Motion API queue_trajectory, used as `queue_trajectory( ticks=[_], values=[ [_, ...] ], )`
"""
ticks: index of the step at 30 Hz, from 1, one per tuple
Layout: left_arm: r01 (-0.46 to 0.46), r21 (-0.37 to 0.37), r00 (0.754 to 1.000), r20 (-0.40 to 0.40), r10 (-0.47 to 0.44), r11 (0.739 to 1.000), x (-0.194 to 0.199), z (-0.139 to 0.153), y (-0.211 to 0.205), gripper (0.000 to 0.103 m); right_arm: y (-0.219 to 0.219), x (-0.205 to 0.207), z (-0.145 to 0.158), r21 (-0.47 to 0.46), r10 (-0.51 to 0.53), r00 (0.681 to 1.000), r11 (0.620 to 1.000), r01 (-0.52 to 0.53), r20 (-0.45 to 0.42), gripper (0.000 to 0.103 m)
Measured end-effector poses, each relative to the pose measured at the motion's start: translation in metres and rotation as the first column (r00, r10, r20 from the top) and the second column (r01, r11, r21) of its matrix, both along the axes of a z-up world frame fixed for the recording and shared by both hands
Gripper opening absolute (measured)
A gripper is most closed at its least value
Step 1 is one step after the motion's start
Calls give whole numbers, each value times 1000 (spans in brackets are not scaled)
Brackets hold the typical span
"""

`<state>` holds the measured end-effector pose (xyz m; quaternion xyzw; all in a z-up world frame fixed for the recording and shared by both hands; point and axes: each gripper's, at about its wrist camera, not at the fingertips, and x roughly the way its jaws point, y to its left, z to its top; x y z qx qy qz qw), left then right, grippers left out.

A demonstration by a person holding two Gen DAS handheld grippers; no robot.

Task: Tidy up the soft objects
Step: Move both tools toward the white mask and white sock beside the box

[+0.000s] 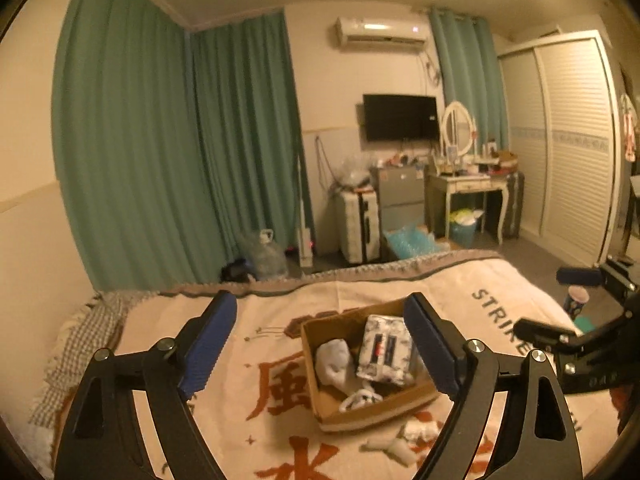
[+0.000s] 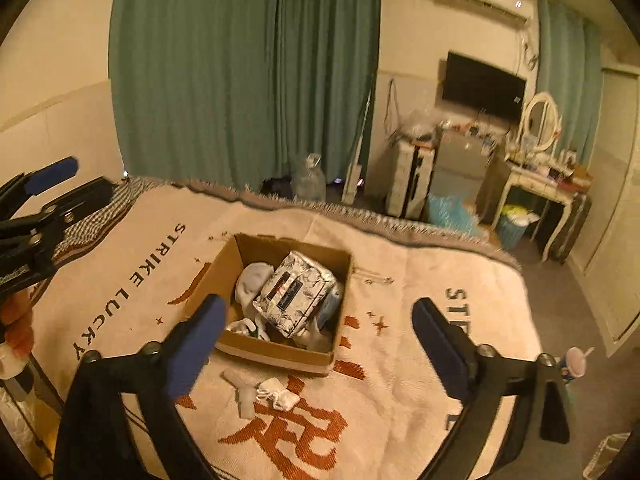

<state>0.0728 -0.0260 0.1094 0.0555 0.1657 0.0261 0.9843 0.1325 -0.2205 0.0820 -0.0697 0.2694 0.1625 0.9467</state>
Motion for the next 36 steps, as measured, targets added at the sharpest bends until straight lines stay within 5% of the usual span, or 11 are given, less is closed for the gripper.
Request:
queue_trajectory(
  ticks=[4,10,23,28,33,36],
  values=[
    [-58,12,998,35,58,998,-32,-11,-2,87,1,-33,-2,-45,-4,999,999,6,33,96],
    [-89,-42,993,-82,85,995,-28,-57,0,87,2,-42,-41,-5,30,998,1000,-30,-52,96],
    [-123,-96,963,-251,96,988,14,-159,-6,87,15,17,-150,-69,19,972,997,-36,-233,96],
    [-150,-132,939,-328,100,980,41,-196,1,87,12,45,-175,-46,37,964,998,-51,-263,96],
    [-178,-190,891,-448,76,965,67,-231,11,87,19,73,-208,-43,70,947,995,-88,-312,94],
    [-195,-208,872,-485,73,958,75,-246,15,87,23,89,-228,-28,87,929,994,-104,-358,85]
  ],
)
